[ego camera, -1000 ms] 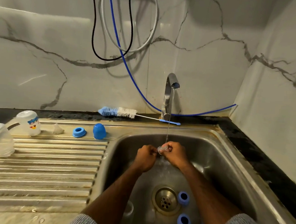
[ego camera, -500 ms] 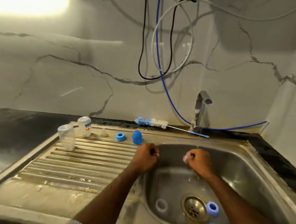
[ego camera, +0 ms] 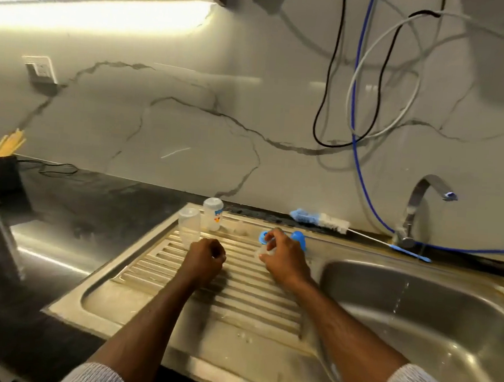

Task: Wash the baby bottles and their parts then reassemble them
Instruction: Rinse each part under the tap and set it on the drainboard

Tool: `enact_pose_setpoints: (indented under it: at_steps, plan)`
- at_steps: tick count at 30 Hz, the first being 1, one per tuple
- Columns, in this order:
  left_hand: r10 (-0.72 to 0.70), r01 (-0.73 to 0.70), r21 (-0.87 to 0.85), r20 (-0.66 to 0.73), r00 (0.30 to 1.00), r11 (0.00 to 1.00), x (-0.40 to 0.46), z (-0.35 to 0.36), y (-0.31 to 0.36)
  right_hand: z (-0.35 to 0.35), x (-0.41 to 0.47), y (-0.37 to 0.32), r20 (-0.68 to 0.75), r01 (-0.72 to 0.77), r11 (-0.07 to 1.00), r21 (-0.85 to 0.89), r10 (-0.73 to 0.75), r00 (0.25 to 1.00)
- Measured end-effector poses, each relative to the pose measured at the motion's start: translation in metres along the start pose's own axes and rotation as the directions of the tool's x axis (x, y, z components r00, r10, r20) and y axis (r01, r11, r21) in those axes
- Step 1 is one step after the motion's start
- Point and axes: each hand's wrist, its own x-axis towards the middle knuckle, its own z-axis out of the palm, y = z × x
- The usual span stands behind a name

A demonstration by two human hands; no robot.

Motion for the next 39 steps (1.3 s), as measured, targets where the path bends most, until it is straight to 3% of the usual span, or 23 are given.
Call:
enact_pose_setpoints:
  at_steps: [5,12,19,24,29,31,34,39]
  plan:
    - [-0.08,0.079,-0.021,-0.035,0.996,0.997,0.012,-0.025,-0.039,0.042,0.028,-0.043,0.071,0.044,0.997,-0.06,-0.04,0.997]
    - [-0.083,0.083,0.017,-0.029,0.996,0.996,0.017,-0.028,-0.054,0.075,0.046,-0.063,0.139,-0.007,0.986,-0.168,0.031,0.99]
    - [-0.048,0.048,-0.046,-0.002,0.999,0.998,0.015,-0.018,-0.037,0.065,0.04,-0.047,0.098,-0.08,0.993,0.087,0.071,0.993]
    - [0.05,-0.047,-0.164,0.016,0.999,0.985,0.012,0.014,0.008,0.016,0.018,0.002,0.01,-0.025,0.996,0.087,0.024,1.0]
    - [0.222,-0.215,-0.168,0.021,0.975,0.962,0.009,0.069,0.078,-0.057,-0.017,0.073,-0.055,-0.072,0.997,0.018,0.073,0.996]
    - [0.296,-0.278,-0.176,0.086,0.951,0.944,0.004,0.098,0.11,-0.094,-0.035,0.107,-0.034,-0.102,0.995,-0.01,0.102,0.994]
    - [0.392,-0.363,-0.165,0.207,0.896,0.917,-0.005,0.144,0.154,-0.146,-0.062,0.156,0.022,-0.188,0.98,-0.07,0.19,0.982]
    - [0.343,-0.308,-0.153,0.331,0.879,0.939,-0.028,0.225,0.212,-0.195,-0.116,0.236,0.101,-0.365,0.904,-0.222,0.393,0.914]
